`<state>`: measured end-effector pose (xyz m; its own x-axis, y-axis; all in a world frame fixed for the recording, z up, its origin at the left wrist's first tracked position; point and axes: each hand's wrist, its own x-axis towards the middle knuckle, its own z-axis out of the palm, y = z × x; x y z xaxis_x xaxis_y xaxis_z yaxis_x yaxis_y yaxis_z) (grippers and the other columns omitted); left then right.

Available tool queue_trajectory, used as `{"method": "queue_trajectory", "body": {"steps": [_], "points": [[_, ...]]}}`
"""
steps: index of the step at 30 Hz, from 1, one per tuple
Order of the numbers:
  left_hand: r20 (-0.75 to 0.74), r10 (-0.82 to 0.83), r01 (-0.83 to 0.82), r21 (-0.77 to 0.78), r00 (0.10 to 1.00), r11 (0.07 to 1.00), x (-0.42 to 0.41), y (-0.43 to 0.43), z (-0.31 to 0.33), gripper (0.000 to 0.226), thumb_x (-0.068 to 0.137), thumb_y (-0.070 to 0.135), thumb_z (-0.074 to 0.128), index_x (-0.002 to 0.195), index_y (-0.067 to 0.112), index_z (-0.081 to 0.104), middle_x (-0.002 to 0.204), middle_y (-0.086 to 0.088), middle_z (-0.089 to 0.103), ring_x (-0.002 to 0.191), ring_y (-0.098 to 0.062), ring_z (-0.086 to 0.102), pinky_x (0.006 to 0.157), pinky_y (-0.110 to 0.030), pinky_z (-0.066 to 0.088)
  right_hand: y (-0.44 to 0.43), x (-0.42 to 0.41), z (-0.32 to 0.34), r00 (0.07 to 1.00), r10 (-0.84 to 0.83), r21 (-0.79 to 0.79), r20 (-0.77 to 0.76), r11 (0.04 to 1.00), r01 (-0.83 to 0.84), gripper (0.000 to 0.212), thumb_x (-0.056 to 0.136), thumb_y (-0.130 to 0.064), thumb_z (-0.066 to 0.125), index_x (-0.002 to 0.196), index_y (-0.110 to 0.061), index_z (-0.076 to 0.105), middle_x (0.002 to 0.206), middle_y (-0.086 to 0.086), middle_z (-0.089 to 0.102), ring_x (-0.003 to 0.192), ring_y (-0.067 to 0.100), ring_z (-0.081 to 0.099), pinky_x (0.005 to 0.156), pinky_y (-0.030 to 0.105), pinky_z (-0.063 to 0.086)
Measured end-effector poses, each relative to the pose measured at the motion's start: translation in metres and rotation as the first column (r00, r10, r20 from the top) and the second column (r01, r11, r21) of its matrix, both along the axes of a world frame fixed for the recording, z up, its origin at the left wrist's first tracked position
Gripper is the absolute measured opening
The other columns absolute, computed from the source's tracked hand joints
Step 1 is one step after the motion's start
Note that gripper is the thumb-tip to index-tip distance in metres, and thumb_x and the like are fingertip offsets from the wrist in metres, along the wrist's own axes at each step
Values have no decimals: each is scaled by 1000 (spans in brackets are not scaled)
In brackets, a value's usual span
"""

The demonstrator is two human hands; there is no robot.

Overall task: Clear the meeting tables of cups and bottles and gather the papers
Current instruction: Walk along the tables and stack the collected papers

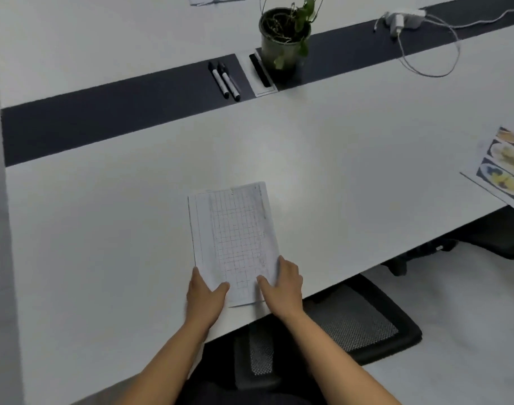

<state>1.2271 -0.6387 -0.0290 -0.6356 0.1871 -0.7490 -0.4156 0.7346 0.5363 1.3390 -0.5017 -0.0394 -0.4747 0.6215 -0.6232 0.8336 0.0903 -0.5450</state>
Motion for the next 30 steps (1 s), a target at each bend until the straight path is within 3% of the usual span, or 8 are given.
{"method": "queue_trajectory", "body": {"steps": [3,5,7,9,13,18,22,30], "points": [[38,175,-174,-32,984,984,3,4,2,79,91,33,65,155,16,23,155,-9,33,136,-30,41,112,-41,34,15,5,-6,999,39,-98,17,994,-37,58,91,-40,57,141,-13,45,140,3,42,132,27,40,109,36,35],[69,232,-227,-64,970,972,1,6,0,80,93,36,62,156,12,20,159,-10,26,142,-31,34,113,-41,31,31,13,-11,1000,24,-127,0,992,-24,37,87,-37,59,112,-9,58,114,2,59,106,21,57,88,23,50],[67,235,-228,-89,970,969,-1,8,-4,92,83,48,61,156,11,20,160,-11,26,143,-32,32,114,-43,30,44,19,-9,1000,10,-118,-22,993,-13,23,89,-22,61,79,-9,45,78,-4,49,67,11,46,57,12,40],[25,198,-191,-162,980,968,2,11,-2,81,87,46,58,154,12,28,158,-14,27,140,-35,34,111,-41,33,48,25,-8,999,-6,-114,-35,994,2,31,89,-15,58,71,-15,34,72,-3,38,59,10,32,50,14,34],[18,95,-90,-184,995,979,17,19,1,60,97,29,53,150,8,35,154,-15,24,132,-34,42,105,-35,37,41,32,-14,1000,12,-162,-16,987,-14,17,81,-36,49,85,-20,48,106,15,60,82,19,57,71,26,51],[24,59,-54,-190,998,980,22,8,1,66,98,26,51,155,5,24,162,-14,17,145,-35,28,117,-40,25,41,39,-8,999,-45,-179,-31,983,39,26,94,-20,50,108,-10,70,104,3,70,91,20,64,71,19,49],[86,99,-82,-177,991,981,26,-3,-6,67,92,26,53,141,-10,26,152,-27,27,138,-47,29,114,-51,23,18,48,-7,979,-194,-78,57,977,198,36,96,-31,56,130,-19,63,135,4,43,126,26,37,99,32,43],[109,74,-63,-100,991,993,42,-7,-11,62,94,26,55,139,-11,36,146,-28,37,133,-42,41,113,-42,30,22,74,-8,861,-506,-438,-46,785,438,35,97,-19,60,131,-19,54,122,0,66,106,16,65,97,37,55]]}}
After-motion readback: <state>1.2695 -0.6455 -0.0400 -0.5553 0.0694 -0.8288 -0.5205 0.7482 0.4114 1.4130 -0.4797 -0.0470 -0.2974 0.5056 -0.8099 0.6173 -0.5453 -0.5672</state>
